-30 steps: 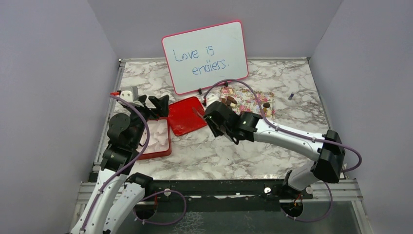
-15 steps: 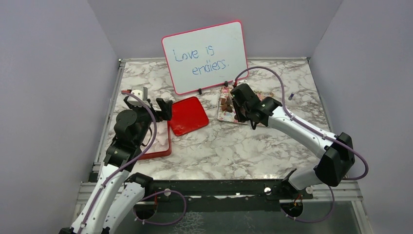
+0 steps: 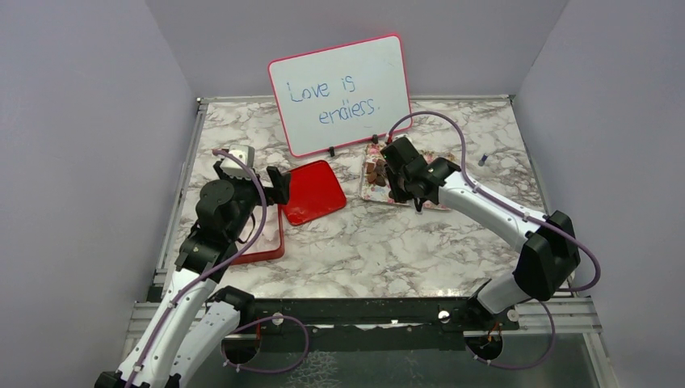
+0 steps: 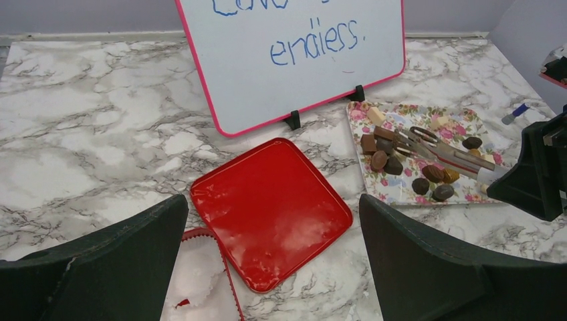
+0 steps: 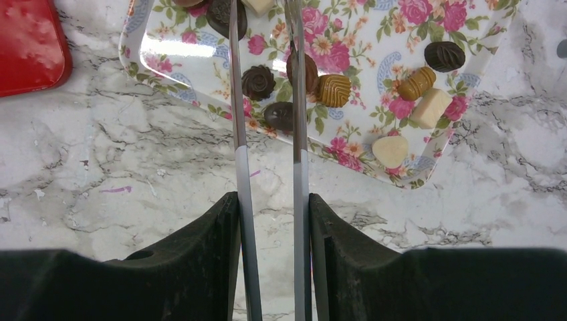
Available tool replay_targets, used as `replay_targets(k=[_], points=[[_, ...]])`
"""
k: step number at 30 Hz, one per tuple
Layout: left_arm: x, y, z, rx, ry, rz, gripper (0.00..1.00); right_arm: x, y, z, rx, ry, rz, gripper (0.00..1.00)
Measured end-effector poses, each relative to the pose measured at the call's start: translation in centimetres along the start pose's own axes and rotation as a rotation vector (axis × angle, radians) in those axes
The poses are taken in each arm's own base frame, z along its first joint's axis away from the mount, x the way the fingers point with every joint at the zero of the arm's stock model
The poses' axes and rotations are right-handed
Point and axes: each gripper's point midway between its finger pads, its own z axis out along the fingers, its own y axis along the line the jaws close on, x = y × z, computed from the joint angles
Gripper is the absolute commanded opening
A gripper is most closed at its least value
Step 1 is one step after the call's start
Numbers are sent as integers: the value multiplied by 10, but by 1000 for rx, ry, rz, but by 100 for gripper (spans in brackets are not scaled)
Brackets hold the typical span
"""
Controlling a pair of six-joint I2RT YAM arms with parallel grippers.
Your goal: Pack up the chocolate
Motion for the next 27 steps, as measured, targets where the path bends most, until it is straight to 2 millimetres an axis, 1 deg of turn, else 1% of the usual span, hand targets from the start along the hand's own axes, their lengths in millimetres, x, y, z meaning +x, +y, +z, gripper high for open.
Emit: replay_targets(k=[7, 14, 20, 25, 27], points=[[0, -2, -1, 7, 2, 7, 99, 1, 1, 2, -7, 5, 2, 43], [0, -3, -2, 12, 0, 11, 99, 7, 4, 12, -7, 39, -7, 43], [0, -3, -3, 14, -1, 13, 99, 9, 5, 16, -5, 50, -9, 43], [0, -4, -3, 17, 0, 14, 99, 9, 6, 18, -4, 56, -8, 35], [0, -5, -4, 19, -1, 14, 99, 9, 6, 18, -3, 57, -9, 34]])
